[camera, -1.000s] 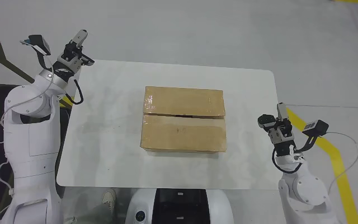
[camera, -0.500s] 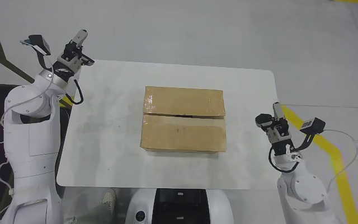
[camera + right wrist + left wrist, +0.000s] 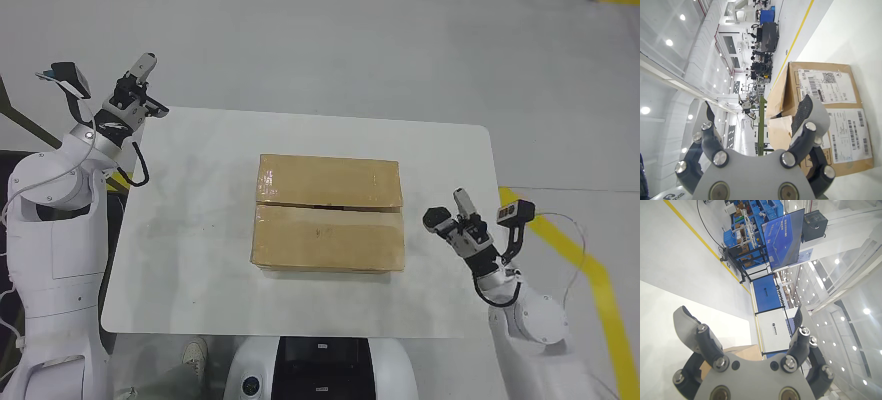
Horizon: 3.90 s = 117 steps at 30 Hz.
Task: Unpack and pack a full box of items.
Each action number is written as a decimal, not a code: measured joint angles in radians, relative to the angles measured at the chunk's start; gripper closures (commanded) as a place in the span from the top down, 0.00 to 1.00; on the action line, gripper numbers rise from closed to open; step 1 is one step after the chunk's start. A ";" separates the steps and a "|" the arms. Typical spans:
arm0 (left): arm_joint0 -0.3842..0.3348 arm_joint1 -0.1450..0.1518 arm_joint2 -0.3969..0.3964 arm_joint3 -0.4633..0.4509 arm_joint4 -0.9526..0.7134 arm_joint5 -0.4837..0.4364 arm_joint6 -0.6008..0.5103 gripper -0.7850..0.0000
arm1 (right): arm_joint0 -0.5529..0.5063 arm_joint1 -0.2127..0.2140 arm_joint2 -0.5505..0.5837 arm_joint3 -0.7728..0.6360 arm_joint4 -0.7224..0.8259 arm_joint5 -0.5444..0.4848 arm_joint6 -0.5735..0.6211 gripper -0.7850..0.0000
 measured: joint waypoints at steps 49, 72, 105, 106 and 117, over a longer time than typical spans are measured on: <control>0.000 0.000 0.000 0.000 0.000 0.000 0.000 1.00 | 0.095 0.031 -0.074 0.089 -0.050 -0.046 0.172 1.00; 0.000 0.000 0.000 0.000 0.000 0.000 0.000 1.00 | 0.092 0.041 -0.097 0.059 -0.025 -0.075 0.206 1.00; 0.000 0.000 0.000 0.000 0.000 0.000 0.000 1.00 | -0.017 0.084 -0.117 -0.188 -0.045 -0.190 0.525 1.00; 0.000 0.000 0.000 0.000 0.000 0.000 0.000 1.00 | -0.019 0.086 -0.124 -0.198 -0.064 -0.190 0.533 1.00; 0.000 0.000 0.000 0.000 0.000 0.000 0.000 1.00 | -0.001 0.096 -0.223 -0.230 -0.179 -0.156 0.570 1.00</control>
